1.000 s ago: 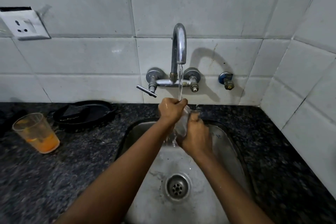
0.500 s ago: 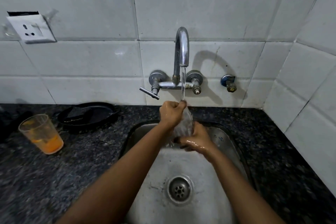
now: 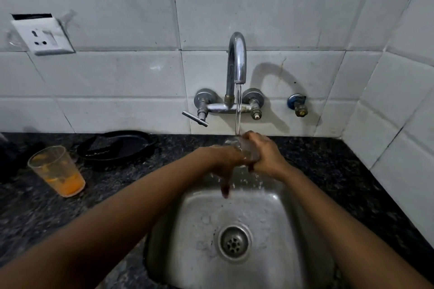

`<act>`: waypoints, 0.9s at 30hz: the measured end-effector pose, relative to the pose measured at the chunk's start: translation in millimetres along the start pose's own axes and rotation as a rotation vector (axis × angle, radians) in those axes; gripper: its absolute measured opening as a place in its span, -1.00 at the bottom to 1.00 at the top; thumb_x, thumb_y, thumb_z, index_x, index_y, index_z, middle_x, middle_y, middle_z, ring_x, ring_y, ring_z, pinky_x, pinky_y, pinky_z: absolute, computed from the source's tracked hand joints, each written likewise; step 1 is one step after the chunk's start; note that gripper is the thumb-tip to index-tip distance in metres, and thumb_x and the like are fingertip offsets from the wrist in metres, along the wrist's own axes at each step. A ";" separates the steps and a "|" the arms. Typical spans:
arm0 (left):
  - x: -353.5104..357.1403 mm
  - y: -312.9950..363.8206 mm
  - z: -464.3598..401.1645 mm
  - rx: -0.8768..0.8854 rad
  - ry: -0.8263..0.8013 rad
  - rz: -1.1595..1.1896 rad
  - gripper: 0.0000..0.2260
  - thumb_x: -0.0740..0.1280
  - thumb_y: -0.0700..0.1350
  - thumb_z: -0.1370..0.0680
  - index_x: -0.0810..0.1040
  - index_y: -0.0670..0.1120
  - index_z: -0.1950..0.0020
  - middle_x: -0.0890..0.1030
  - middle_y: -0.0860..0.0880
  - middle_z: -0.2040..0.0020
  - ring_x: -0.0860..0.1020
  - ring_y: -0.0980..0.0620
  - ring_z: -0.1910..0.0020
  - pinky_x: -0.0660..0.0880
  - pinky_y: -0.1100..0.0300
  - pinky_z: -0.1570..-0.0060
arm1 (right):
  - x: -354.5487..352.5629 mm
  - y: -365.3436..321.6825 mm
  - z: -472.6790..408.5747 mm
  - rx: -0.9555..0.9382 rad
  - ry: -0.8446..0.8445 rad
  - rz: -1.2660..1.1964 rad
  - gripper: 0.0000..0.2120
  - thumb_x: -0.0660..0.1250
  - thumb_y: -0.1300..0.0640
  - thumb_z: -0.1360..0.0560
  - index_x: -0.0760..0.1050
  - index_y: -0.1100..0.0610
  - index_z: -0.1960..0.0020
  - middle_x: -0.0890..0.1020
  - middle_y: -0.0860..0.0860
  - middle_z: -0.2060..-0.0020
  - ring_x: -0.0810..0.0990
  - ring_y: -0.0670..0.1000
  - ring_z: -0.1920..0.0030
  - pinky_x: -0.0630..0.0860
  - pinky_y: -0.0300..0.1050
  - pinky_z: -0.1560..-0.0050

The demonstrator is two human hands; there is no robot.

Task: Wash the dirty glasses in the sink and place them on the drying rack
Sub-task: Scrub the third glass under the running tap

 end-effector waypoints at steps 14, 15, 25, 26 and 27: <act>74.9 -18.9 -12.8 -0.181 0.381 1.891 -0.73 0.26 -0.40 -0.48 0.60 -0.10 -0.05 0.64 -0.14 -0.09 0.62 -0.02 0.01 0.56 0.18 0.20 | -15.8 1.0 -5.3 -0.201 0.143 0.889 -0.53 0.47 0.08 -0.35 0.44 0.05 -0.22 0.49 0.14 -0.19 0.44 0.14 -0.21 0.41 0.05 -0.07; 76.9 -17.8 -14.3 -0.240 0.403 1.893 -0.71 0.26 -0.40 -0.49 0.60 -0.06 -0.03 0.65 -0.09 -0.06 0.62 0.05 0.06 0.54 0.23 0.27 | -18.0 -0.7 -6.5 -0.216 0.126 0.942 -0.52 0.43 0.09 -0.38 0.40 0.05 -0.26 0.45 0.15 -0.24 0.40 0.15 -0.25 0.38 0.07 -0.13; 39.8 -5.5 -12.5 0.078 0.419 1.991 -0.38 0.10 -0.59 -0.36 0.46 -0.11 -0.30 0.58 -0.09 -0.20 0.53 -0.05 -0.23 0.49 -0.01 -0.07 | -10.4 5.9 -13.0 -0.046 0.104 0.597 -0.47 0.43 0.11 -0.37 0.34 0.04 -0.29 0.45 0.10 -0.22 0.38 0.13 -0.23 0.38 0.05 -0.13; 35.8 -2.4 -12.0 0.133 0.404 1.883 -0.38 0.11 -0.60 -0.36 0.43 -0.12 -0.31 0.57 -0.10 -0.21 0.54 -0.04 -0.21 0.47 -0.02 -0.13 | -7.8 5.7 -13.1 -0.029 0.080 0.516 -0.43 0.45 0.15 -0.34 0.33 0.05 -0.29 0.45 0.09 -0.21 0.39 0.12 -0.21 0.40 0.04 -0.12; 32.1 -0.6 -11.7 0.152 0.376 1.697 -0.41 0.14 -0.59 -0.37 0.41 -0.15 -0.32 0.56 -0.09 -0.19 0.55 -0.01 -0.18 0.48 0.06 -0.12 | -6.1 4.4 -13.2 -0.037 0.069 0.440 -0.39 0.47 0.20 -0.31 0.32 0.07 -0.30 0.46 0.09 -0.20 0.40 0.12 -0.21 0.42 0.05 -0.12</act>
Point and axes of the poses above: each hand's wrist, its own z-axis away from the middle knuckle, its own x-axis out of the palm, y = z × x, the point moved 1 cm from there along -z, towards the middle knuckle
